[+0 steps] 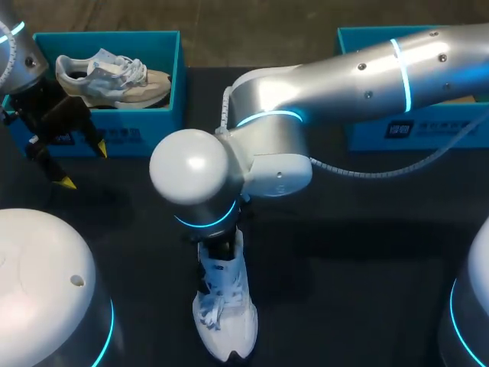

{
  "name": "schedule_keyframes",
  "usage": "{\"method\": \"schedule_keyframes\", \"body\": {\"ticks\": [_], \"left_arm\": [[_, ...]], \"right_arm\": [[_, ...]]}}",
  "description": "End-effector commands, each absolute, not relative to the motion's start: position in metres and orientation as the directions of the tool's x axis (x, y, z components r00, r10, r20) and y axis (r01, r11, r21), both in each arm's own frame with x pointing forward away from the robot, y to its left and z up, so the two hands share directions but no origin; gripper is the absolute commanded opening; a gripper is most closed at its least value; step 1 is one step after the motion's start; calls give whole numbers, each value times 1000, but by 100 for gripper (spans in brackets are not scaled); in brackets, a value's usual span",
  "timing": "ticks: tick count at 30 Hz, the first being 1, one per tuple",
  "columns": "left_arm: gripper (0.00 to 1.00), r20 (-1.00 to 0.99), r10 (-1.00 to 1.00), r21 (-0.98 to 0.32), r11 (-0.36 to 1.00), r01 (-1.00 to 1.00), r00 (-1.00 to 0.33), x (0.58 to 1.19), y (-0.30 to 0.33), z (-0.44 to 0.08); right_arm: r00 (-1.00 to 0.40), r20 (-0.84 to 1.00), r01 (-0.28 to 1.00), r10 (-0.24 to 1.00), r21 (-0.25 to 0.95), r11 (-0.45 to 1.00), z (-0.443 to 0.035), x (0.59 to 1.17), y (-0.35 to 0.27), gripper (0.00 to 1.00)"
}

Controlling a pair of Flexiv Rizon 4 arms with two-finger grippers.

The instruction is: Take the shoe out of the shoebox, open the shoe tongue, remove and reinsert the insole, then place the shoe into the shoebox

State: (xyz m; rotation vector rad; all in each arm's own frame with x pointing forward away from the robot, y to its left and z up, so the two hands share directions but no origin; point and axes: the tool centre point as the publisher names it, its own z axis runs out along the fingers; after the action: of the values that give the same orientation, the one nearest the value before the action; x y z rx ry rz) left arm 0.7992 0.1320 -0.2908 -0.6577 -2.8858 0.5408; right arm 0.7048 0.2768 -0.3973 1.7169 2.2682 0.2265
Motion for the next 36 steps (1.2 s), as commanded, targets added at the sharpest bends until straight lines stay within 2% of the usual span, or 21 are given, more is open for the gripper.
{"method": "schedule_keyframes", "body": {"ticks": [1,10,25,36], "left_arm": [[100,49,441,-369,842,394,-896,799,132,-291],[100,49,441,-369,842,394,-896,799,132,-291],[100,49,441,-369,842,394,-896,799,132,-291],[100,49,441,-369,842,394,-896,799,132,-291]], "right_arm": [[118,15,922,993,369,-115,-374,690,270,0],[117,52,925,992,358,-128,-356,693,267,0],[117,56,944,992,305,-128,-366,695,281,0],[178,70,961,982,201,-188,-372,673,281,0]]}}
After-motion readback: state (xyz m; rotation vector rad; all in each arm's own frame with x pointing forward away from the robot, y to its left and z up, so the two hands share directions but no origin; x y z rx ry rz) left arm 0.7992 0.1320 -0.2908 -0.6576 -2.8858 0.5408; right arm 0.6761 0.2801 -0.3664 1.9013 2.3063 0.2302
